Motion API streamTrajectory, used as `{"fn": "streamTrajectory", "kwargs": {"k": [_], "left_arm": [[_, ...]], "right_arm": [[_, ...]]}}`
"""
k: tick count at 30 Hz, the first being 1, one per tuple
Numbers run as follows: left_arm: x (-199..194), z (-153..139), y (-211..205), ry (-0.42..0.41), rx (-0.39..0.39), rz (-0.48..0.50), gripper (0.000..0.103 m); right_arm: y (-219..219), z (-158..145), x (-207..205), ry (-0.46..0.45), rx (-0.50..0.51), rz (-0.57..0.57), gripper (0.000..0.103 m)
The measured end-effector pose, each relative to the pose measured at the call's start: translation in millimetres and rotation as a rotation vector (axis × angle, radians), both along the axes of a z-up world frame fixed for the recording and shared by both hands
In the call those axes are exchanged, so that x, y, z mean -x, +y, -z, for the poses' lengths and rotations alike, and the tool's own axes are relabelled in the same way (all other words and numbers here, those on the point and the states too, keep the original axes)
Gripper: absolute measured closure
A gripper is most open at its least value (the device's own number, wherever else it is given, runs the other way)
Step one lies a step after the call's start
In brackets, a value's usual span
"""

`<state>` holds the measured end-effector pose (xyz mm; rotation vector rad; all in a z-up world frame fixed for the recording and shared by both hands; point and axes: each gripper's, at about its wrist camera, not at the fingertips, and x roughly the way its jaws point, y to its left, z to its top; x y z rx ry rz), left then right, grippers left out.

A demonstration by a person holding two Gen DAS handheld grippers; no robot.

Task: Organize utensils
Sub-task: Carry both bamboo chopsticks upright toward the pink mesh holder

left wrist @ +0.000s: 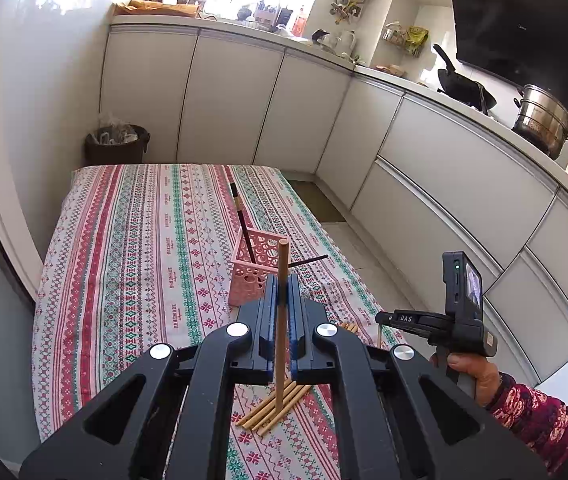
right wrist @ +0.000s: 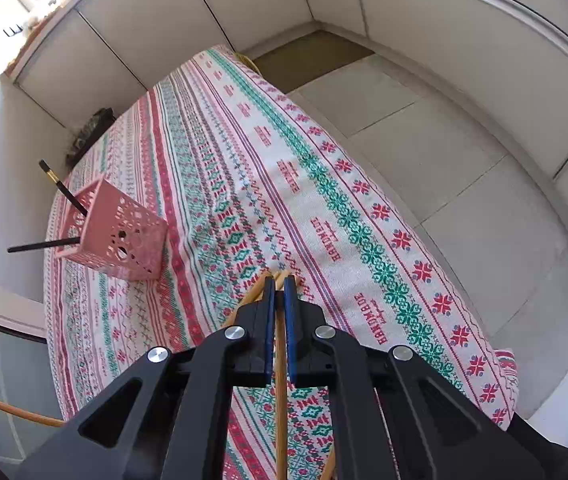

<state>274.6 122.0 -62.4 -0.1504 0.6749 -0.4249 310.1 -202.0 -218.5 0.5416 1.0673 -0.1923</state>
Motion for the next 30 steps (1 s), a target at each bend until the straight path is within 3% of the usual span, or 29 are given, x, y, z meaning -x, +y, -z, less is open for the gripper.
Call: {"fn": "streamTrajectory", "kwargs": {"k": [5,16,30], "left_arm": [[2.7,-5.2,0.8,-0.025,0.008,-0.013,0.099],[10.0,-19.0,-14.3,-0.072,0.015,-0.014,0.099],[16.4,-50.1,-26.4,-0.132,0.004,-0.061,0.099]], "right_arm": [[1.8,-34.4,17.7,-0.089,0.009,-0.011,0.098],[22.5,-129.3,62.8,-0.329,0.152,-0.097,0.098],[13.9,-227.2,78.2,-0.525,0.174,-0.123,0.098]]}}
